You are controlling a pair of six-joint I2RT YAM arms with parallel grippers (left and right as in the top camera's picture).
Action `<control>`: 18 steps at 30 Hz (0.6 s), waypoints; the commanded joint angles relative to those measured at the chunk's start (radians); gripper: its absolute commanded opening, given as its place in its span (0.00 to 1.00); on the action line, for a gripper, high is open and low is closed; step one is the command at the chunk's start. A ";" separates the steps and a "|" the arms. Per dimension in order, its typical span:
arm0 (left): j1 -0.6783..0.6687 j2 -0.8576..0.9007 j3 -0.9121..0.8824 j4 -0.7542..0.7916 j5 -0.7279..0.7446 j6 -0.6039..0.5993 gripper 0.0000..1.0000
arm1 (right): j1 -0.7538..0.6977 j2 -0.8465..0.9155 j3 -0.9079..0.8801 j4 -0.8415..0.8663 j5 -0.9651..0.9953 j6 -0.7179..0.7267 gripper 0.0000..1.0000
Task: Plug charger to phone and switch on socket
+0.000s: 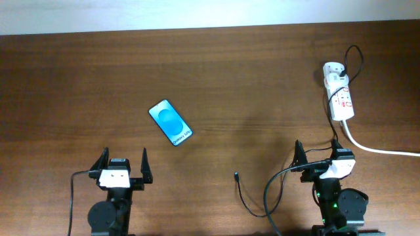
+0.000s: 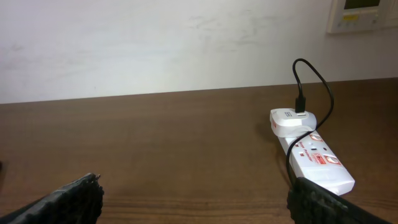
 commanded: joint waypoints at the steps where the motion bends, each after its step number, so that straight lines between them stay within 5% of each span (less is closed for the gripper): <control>1: -0.004 -0.008 -0.006 -0.001 0.018 0.016 0.99 | 0.006 -0.006 -0.005 -0.005 0.002 -0.005 0.98; 18: -0.004 -0.008 -0.005 -0.001 0.018 -0.055 0.99 | 0.006 -0.006 -0.005 -0.005 0.002 -0.005 0.99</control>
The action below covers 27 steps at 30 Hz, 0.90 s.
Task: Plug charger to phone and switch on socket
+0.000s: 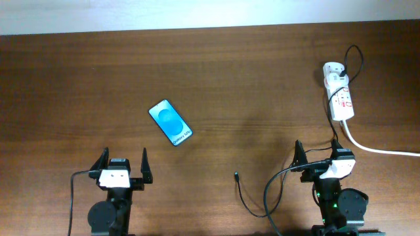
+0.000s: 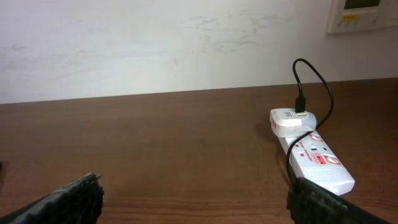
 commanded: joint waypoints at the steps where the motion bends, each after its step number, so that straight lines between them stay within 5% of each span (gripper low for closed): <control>1: -0.004 -0.008 -0.005 -0.001 0.018 -0.077 0.99 | 0.006 -0.006 -0.005 -0.005 0.002 -0.005 0.98; 14: -0.004 0.031 0.185 -0.203 0.037 -0.124 0.99 | 0.006 -0.006 -0.005 -0.005 0.002 -0.005 0.98; 27: -0.004 0.384 0.504 -0.300 0.078 -0.124 0.99 | 0.006 -0.006 -0.005 -0.005 0.002 -0.005 0.98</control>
